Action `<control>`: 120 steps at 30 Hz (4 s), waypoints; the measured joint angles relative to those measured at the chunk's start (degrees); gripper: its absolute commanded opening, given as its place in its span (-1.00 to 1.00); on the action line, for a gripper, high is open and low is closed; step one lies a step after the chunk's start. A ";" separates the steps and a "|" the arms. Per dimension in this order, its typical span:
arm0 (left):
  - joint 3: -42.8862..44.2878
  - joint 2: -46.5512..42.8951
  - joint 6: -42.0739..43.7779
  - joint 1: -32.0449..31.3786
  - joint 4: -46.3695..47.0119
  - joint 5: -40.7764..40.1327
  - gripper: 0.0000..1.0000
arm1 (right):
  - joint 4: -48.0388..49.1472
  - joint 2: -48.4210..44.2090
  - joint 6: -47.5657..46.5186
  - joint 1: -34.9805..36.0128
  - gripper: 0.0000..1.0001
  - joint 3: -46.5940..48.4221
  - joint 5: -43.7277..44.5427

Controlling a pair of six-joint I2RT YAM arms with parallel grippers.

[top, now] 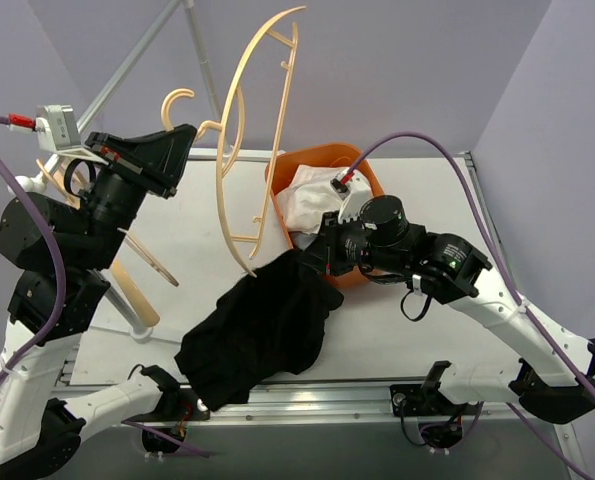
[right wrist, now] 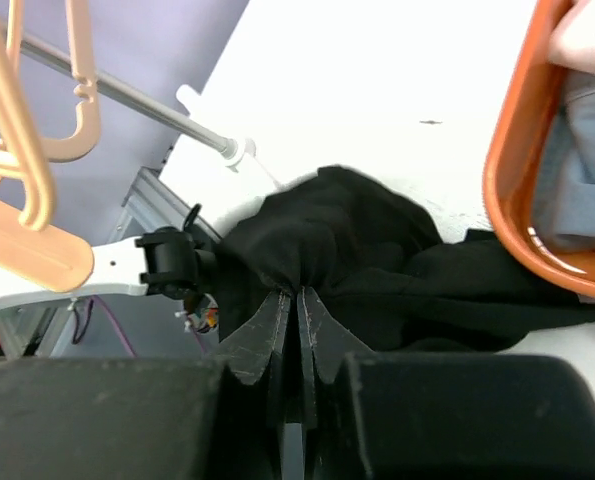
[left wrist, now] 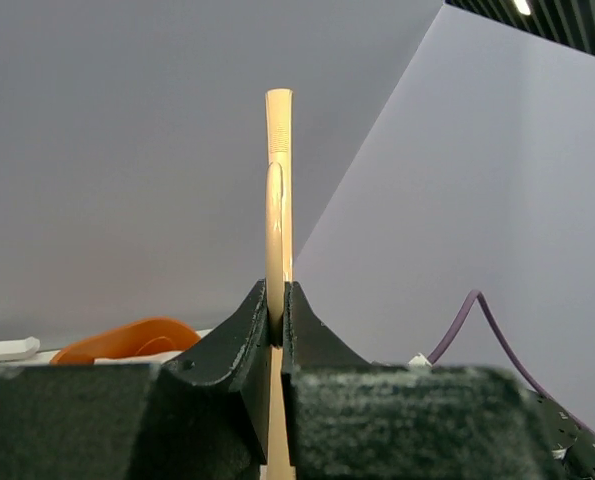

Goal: Remove the skirt from the hanger

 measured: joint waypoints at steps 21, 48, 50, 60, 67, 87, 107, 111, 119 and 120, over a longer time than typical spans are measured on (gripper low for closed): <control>0.50 -16.39 1.88 0.00 -14.12 -2.99 -0.95 | 16.85 10.80 -31.61 -0.02 -1.00 28.24 34.40; -4.33 -13.29 10.86 0.00 -22.56 -2.97 -0.95 | 56.11 35.21 -69.90 -12.55 -1.00 52.54 35.67; -4.33 -13.00 10.88 0.00 -22.58 -2.95 -0.95 | 56.96 35.21 -69.90 -13.70 -1.00 52.85 35.08; -4.33 -10.14 10.86 0.00 -22.53 -2.91 -0.95 | 56.98 35.21 -65.64 -17.88 -1.00 54.51 31.95; -4.61 -8.79 10.84 0.00 -22.38 -2.54 -0.95 | 56.02 34.88 -60.39 -17.88 -1.00 51.65 29.53; -7.34 -11.45 10.49 0.00 -23.39 -4.68 -0.95 | 56.17 21.27 -44.85 -18.99 -1.00 8.35 32.85; -8.22 -10.69 9.90 0.00 -23.39 -2.91 -0.95 | 21.31 39.85 -15.32 -25.44 -1.00 5.90 21.55; -8.83 -11.15 9.88 0.02 -23.45 -2.78 -0.95 | 14.01 52.28 -12.24 -25.53 -1.00 14.97 16.76; -8.85 -12.22 9.94 0.02 -23.67 -2.80 -0.95 | 13.22 51.82 -7.72 -24.06 -0.39 13.66 16.15; -8.85 -12.24 9.94 0.00 -23.71 -2.80 -0.95 | 12.61 51.82 -7.61 -23.65 -0.27 14.10 16.37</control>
